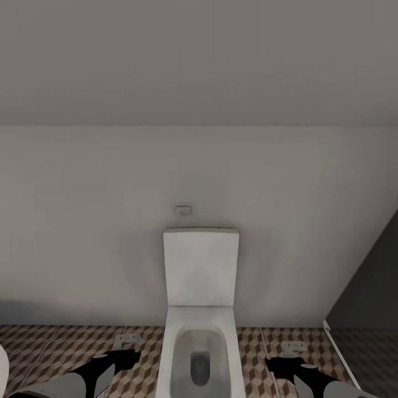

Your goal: Take the four mousetraps from the cabinet in the bathroom and place them on the bathroom floor. Make sure all four end up on the same floor surface, and ensure that at least two of them are either under or directly next to the same bathroom sink.

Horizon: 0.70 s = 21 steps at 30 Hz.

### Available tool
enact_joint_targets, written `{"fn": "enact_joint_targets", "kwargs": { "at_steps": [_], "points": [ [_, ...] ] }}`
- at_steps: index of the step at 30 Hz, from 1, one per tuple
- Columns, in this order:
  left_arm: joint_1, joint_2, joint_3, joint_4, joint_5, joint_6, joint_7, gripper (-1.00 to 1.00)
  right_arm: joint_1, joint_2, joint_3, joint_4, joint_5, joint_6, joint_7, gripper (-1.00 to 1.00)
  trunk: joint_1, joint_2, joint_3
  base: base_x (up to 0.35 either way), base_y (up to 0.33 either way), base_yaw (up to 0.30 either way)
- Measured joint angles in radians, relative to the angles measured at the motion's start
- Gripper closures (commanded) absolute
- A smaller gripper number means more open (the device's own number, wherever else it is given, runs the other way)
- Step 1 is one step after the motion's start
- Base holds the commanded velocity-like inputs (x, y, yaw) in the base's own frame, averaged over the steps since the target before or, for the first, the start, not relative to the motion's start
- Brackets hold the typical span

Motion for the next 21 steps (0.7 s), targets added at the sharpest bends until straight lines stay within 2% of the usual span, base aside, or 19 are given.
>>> {"fn": "enact_joint_targets", "kwargs": {
  "at_steps": [8, 21],
  "points": [
    [0.0, 0.0, 0.001, 0.001, 0.0, 0.0, 0.012, -1.0, 0.0, 0.0, 0.0, 0.0, 0.001, 0.0, -0.001, -1.0, 0.0, 0.0, 0.0, -0.257, 0.0, 0.0],
    [0.0, 0.0, 0.001, 0.001, 0.002, 0.0, 0.034, -1.0, 0.0, 0.0, 0.001, 0.0, 0.003, 0.0, -0.001, -1.0, 0.0, 0.0, 0.0, -0.334, 0.0, 0.0]
  ]
}}
